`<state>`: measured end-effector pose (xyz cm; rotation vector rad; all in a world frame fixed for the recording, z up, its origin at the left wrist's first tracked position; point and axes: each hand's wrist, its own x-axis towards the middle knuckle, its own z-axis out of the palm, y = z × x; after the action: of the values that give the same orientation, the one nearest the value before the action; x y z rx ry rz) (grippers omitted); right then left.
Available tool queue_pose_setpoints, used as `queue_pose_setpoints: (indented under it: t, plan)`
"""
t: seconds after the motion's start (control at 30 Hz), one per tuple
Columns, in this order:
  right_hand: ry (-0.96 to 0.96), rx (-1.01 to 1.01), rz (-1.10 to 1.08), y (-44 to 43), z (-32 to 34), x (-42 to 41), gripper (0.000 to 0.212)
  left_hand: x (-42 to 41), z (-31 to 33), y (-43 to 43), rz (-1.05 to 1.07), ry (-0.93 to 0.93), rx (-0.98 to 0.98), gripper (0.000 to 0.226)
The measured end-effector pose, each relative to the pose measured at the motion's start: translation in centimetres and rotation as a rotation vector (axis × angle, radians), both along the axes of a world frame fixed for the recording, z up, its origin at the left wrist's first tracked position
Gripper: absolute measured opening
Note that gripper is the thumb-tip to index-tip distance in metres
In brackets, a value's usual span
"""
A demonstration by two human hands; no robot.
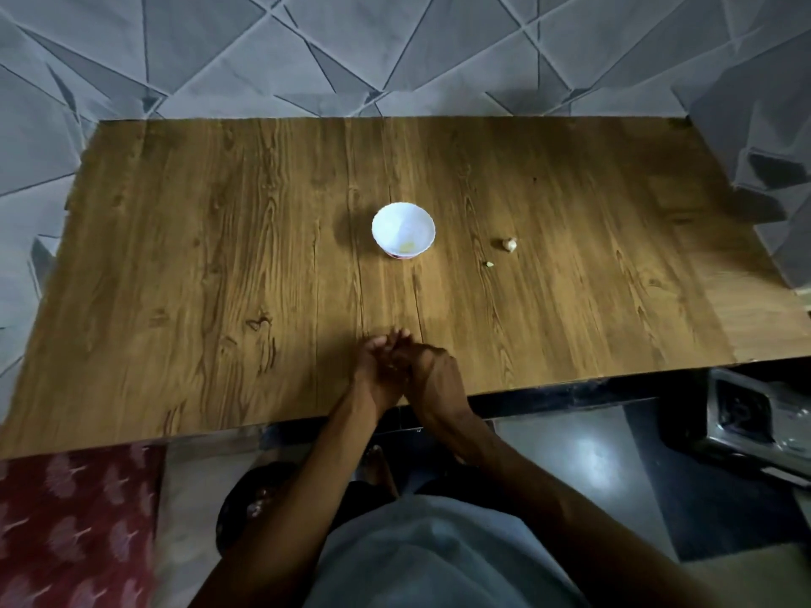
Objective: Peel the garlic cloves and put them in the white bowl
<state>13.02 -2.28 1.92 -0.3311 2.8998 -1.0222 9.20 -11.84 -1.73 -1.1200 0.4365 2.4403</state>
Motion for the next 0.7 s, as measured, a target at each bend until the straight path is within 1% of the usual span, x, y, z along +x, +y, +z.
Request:
queue_pose_setpoints:
  t: [0.07,0.13,0.23,0.27,0.33,0.4,0.47,0.6,0.7]
  plan:
    - [0.092,0.067,-0.013,-0.1,0.0,0.5,0.015,0.0,0.1,0.3,-0.002,0.009,0.043,0.039]
    - [0.145,0.021,-0.081,0.3,0.4,0.6,0.017,-0.1,0.3,0.5,0.008,-0.005,0.027,0.040]
    - [0.050,-0.173,-0.223,2.9,0.2,-0.2,0.024,-0.1,0.1,0.6,0.068,-0.051,0.001,0.032]
    - [-0.003,-0.201,-0.260,4.3,-0.3,-0.8,0.028,0.0,0.2,0.6,0.093,-0.052,0.003,0.029]
    - [-0.086,-0.160,-0.270,7.2,-1.8,-1.7,0.028,0.0,0.1,0.5,0.123,-0.036,-0.011,0.029]
    - [-0.133,-0.100,-0.227,9.2,-2.9,-2.2,0.023,-0.2,0.3,0.0,0.140,-0.021,-0.033,0.030]
    - [-0.149,-0.069,-0.138,10.1,-3.8,-2.6,0.019,-0.4,0.4,-0.4,0.168,-0.021,-0.050,0.031]
    - [-0.066,0.048,0.095,10.1,-5.2,-3.3,0.014,0.0,0.4,-0.4,0.221,-0.055,-0.101,0.033]
    - [0.038,0.161,0.192,9.9,-6.2,-4.0,0.012,0.6,0.4,0.0,0.258,-0.078,-0.122,0.034]
